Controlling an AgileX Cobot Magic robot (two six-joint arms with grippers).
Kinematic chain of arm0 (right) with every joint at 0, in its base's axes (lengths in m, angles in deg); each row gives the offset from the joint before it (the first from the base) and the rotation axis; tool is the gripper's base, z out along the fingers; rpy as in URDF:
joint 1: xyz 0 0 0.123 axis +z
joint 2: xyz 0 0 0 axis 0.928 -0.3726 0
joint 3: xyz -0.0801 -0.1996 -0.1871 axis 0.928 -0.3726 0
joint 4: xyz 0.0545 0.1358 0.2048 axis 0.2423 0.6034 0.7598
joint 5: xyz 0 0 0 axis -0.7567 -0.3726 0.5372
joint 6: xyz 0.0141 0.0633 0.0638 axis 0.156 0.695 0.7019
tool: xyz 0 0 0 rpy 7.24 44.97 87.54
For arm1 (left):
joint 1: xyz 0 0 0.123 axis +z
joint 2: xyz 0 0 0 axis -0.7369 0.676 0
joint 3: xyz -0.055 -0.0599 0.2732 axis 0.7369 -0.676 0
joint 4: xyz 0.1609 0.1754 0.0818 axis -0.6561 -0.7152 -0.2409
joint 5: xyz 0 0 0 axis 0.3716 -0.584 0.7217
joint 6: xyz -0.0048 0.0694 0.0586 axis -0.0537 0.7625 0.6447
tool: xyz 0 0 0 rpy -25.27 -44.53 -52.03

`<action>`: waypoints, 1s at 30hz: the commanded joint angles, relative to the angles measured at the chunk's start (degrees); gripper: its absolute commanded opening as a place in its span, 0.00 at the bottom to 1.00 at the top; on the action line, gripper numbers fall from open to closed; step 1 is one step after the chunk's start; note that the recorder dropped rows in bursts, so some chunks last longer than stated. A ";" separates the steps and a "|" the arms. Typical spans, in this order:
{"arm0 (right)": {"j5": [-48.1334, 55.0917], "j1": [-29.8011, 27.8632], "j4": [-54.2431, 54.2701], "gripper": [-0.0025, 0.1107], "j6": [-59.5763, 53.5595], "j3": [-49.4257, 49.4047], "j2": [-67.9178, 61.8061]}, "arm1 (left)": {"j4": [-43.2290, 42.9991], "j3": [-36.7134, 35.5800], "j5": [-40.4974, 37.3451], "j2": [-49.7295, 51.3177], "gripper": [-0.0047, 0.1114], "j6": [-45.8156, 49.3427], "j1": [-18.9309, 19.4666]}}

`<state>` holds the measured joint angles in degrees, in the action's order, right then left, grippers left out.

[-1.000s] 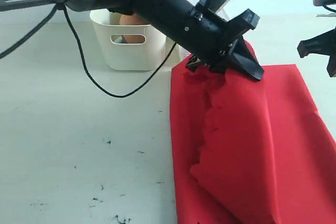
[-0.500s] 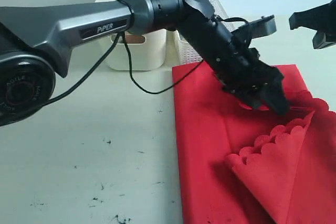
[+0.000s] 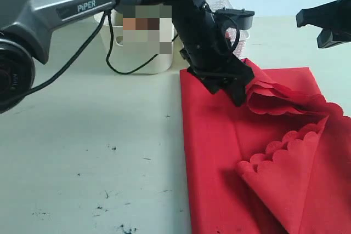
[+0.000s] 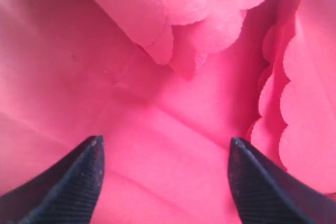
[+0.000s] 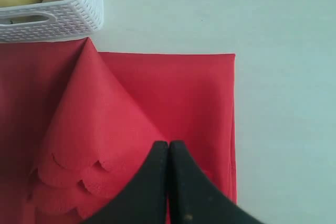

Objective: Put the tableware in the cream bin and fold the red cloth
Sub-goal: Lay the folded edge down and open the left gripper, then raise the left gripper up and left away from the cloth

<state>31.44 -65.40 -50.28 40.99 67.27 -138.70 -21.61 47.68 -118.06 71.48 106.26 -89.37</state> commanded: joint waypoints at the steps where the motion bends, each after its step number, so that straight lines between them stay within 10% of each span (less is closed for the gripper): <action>1: -1.00 -0.23 0.17 0.02 -0.59 0.34 0.53 | 7.46 0.33 3.19 4.65 0.59 0.41 0.10; 18: -2.11 -0.23 3.58 0.02 -2.68 0.34 0.67 | 41.50 0.33 17.90 7.54 0.59 29.50 0.10; 23: -2.50 -0.23 6.00 0.02 -6.06 0.34 2.13 | 35.62 0.33 9.54 4.67 0.52 27.38 2.06; 30: 4.96 -0.11 17.99 0.02 -19.37 0.34 -0.67 | 18.44 0.33 -0.19 -0.24 0.15 14.70 4.70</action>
<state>33.30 -65.40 -35.99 26.37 67.27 -137.90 3.45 47.78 -114.73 73.28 125.79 -85.58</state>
